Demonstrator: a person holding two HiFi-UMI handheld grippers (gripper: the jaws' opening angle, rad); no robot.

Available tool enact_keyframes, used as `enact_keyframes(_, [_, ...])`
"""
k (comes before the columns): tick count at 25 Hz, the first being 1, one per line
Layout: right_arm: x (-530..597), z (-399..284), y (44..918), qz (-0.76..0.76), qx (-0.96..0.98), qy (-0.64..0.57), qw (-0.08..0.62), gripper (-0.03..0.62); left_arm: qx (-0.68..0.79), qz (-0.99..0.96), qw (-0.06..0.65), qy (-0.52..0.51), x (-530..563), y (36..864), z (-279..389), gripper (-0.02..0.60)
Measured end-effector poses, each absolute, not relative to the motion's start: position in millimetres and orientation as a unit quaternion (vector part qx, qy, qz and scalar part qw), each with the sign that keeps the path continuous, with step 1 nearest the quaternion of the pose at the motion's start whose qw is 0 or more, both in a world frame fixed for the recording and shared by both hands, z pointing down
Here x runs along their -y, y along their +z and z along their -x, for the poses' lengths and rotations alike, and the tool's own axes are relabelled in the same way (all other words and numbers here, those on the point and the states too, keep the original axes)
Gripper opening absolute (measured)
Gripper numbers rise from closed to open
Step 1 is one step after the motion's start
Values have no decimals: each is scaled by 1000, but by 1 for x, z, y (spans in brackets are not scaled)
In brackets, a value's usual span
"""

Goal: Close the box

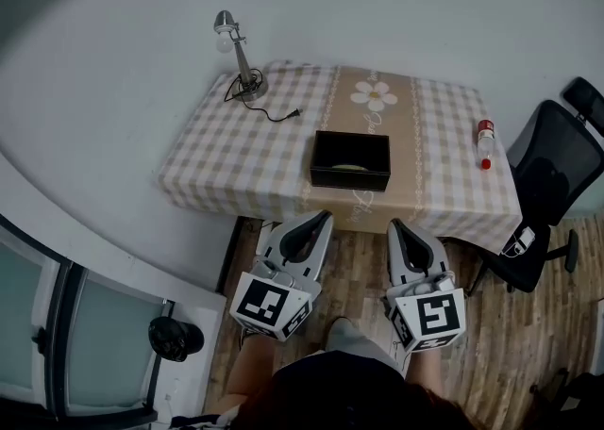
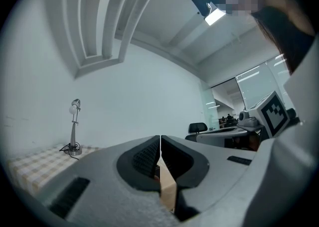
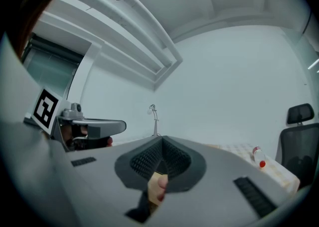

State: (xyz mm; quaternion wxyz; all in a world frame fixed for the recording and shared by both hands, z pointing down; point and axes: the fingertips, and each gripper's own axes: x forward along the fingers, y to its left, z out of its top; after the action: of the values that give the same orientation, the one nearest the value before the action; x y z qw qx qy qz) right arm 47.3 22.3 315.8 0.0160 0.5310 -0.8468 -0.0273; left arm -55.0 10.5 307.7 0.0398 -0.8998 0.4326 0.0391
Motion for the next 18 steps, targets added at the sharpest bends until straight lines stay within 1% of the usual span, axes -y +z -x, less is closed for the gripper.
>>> enact_keyframes(11, [22, -60, 311, -515, 856, -38, 11, 17, -445, 894, 46, 39, 33, 304, 39, 30])
enact_keyframes(18, [40, -71, 313, -511, 859, -38, 9, 17, -461, 886, 36, 37, 46, 311, 37, 30])
